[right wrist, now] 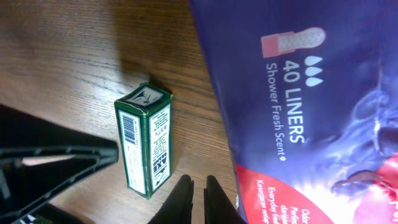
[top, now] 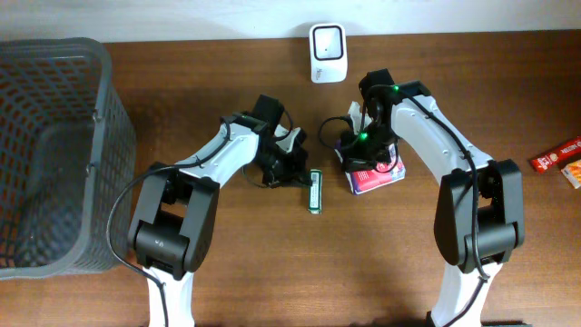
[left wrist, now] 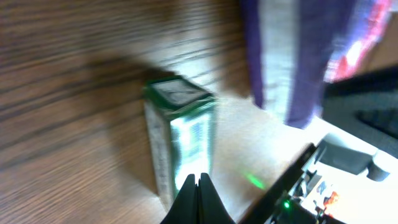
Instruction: Scan the item barcode
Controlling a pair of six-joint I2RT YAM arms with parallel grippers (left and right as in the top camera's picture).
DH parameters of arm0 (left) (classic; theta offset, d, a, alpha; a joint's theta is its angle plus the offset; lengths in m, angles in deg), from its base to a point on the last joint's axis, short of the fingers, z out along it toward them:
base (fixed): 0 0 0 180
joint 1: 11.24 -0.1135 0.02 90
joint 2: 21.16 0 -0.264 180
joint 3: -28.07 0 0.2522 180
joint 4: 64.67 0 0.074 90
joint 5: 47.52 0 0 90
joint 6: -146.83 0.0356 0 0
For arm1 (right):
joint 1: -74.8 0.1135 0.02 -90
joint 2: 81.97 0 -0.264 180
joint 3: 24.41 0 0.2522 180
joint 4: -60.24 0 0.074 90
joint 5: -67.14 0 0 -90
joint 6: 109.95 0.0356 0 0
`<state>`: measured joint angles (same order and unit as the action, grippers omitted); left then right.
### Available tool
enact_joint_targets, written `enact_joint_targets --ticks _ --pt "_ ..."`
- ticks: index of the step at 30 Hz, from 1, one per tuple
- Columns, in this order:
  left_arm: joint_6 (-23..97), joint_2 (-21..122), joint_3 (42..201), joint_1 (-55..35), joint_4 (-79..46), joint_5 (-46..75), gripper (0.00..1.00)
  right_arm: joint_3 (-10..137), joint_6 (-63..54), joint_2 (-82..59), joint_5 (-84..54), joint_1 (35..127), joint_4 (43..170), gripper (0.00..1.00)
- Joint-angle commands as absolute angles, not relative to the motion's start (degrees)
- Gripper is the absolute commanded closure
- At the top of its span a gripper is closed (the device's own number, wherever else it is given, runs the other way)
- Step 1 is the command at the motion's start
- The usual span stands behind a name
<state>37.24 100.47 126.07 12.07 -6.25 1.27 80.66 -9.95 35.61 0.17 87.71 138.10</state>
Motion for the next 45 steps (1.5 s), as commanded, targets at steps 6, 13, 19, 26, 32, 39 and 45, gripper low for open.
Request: enact_joint_targets --ticks 6,13,19,26,32,39,45 --pt "38.99 98.98 129.51 17.84 2.82 16.19 0.25 81.29 -10.74 33.91 -2.52 87.79 136.79 0.69" --pt "30.7 99.05 129.51 23.53 1.66 30.29 0.73 81.29 -10.74 33.91 -3.96 87.73 137.27 0.74" --pt "33.85 99.05 129.53 20.84 1.64 17.7 0.97 81.29 -16.38 33.91 13.9 80.34 137.29 0.75" --pt "41.17 99.05 129.53 10.08 -0.63 -23.43 0.92 81.03 -16.71 33.91 27.34 80.45 135.1 0.75" --pt "41.06 99.05 129.53 7.96 -7.95 -40.7 0.91 78.01 -16.55 33.91 45.39 80.45 128.76 0.65" --pt "39.58 99.05 129.53 7.96 -10.01 -42.43 0.78 78.01 -16.53 33.91 48.54 81.15 127.47 0.72" --pt "39.56 99.05 129.53 7.94 -11.93 -36.17 0.39 78.06 -14.98 33.91 48.45 81.08 124.44 0.78"
